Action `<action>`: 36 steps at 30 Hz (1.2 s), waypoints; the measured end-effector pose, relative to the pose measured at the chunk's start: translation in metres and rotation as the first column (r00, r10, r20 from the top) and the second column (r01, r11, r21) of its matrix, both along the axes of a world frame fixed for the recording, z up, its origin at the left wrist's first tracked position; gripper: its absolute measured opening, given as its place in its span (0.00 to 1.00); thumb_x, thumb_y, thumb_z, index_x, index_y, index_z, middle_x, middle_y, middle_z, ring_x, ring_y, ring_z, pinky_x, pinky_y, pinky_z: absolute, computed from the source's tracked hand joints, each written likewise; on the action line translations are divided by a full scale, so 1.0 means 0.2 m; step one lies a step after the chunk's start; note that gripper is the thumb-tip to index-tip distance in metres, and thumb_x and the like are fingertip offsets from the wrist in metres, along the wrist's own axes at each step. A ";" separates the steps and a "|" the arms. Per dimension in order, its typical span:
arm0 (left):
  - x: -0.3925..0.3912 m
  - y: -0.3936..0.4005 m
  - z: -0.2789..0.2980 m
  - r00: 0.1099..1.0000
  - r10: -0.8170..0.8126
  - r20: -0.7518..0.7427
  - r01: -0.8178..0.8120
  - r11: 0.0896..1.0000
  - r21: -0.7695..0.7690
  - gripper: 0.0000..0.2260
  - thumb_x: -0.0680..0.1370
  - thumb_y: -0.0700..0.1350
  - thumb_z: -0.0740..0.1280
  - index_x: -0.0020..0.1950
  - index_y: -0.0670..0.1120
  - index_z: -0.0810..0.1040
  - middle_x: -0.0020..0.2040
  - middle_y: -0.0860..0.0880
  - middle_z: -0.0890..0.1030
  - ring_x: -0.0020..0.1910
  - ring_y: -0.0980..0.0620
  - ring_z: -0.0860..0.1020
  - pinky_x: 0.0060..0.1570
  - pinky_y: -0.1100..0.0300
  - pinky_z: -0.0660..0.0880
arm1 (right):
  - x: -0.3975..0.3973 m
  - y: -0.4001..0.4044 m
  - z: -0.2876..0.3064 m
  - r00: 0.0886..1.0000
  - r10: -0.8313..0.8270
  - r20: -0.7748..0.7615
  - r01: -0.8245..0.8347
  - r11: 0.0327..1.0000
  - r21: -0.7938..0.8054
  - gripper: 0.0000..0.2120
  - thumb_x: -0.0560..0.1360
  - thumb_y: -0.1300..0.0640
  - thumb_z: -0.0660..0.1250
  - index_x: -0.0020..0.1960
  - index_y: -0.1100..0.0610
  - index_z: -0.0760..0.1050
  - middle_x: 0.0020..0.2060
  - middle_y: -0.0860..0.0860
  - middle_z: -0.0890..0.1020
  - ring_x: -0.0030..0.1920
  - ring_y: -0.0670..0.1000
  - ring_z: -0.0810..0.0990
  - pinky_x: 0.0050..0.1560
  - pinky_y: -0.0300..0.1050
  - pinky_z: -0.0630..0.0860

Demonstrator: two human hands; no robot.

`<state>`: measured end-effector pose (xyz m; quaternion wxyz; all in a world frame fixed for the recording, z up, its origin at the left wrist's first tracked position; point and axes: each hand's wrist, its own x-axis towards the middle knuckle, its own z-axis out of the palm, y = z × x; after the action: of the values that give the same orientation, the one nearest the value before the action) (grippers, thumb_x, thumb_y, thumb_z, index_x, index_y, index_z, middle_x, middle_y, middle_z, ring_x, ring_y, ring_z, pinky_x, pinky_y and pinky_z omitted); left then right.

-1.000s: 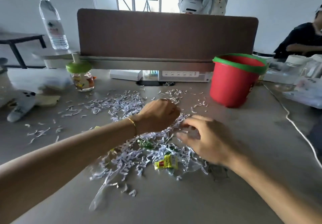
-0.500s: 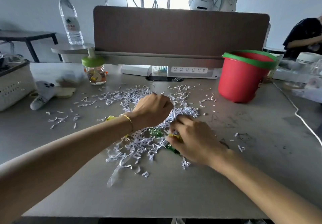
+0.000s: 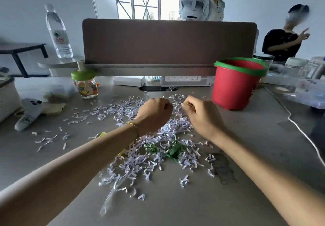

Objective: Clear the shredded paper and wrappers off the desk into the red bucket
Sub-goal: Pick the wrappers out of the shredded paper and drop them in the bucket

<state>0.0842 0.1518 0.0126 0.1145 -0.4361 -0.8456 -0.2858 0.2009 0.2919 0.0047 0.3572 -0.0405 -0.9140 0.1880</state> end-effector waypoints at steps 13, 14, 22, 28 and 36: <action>-0.13 0.76 0.48 0.999 -0.054 0.000 0.054 0.986 0.155 0.16 0.76 0.49 0.55 0.30 0.44 0.61 0.26 0.49 0.64 0.30 0.44 0.62 0.29 0.55 0.60 | -0.13 0.70 0.69 0.927 -0.317 -0.198 0.323 0.946 -0.005 0.24 0.82 0.53 0.62 0.29 0.56 0.62 0.21 0.48 0.67 0.24 0.46 0.67 0.35 0.47 0.58; -0.14 0.82 0.52 0.998 -0.056 0.033 0.050 0.983 0.178 0.17 0.77 0.49 0.55 0.30 0.44 0.61 0.26 0.48 0.64 0.30 0.44 0.62 0.28 0.55 0.60 | -0.16 0.77 0.72 0.915 -0.351 -0.197 0.352 0.935 -0.033 0.24 0.82 0.51 0.61 0.29 0.57 0.64 0.22 0.50 0.71 0.26 0.49 0.70 0.34 0.49 0.61; -0.20 1.15 0.69 0.978 -0.137 0.157 0.087 0.954 0.287 0.16 0.75 0.50 0.56 0.27 0.50 0.69 0.27 0.50 0.68 0.30 0.47 0.66 0.30 0.55 0.63 | -0.38 1.22 0.77 0.901 -0.425 -0.086 0.389 0.880 -0.271 0.25 0.77 0.46 0.56 0.36 0.65 0.79 0.33 0.61 0.84 0.40 0.63 0.82 0.44 0.56 0.79; -0.30 1.32 0.68 0.982 -0.157 0.105 0.129 0.963 0.236 0.12 0.69 0.54 0.56 0.36 0.51 0.76 0.41 0.50 0.82 0.43 0.45 0.78 0.43 0.52 0.77 | -0.37 1.42 0.69 0.882 -0.346 0.321 0.393 0.914 -0.096 0.16 0.75 0.50 0.67 0.34 0.58 0.82 0.30 0.54 0.84 0.37 0.56 0.84 0.42 0.51 0.79; -0.30 1.56 0.65 0.962 -0.267 0.057 0.258 0.956 0.137 0.06 0.71 0.46 0.64 0.41 0.52 0.81 0.43 0.54 0.82 0.46 0.51 0.79 0.41 0.62 0.69 | -0.20 1.46 0.72 0.856 -0.281 0.434 0.332 0.942 -0.045 0.08 0.73 0.51 0.74 0.44 0.55 0.87 0.34 0.52 0.85 0.37 0.52 0.83 0.39 0.48 0.79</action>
<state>0.0236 0.4648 0.1430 0.0715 -0.5253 -0.7638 -0.3683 0.1606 0.5837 0.1479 0.1738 -0.2465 -0.9383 0.1692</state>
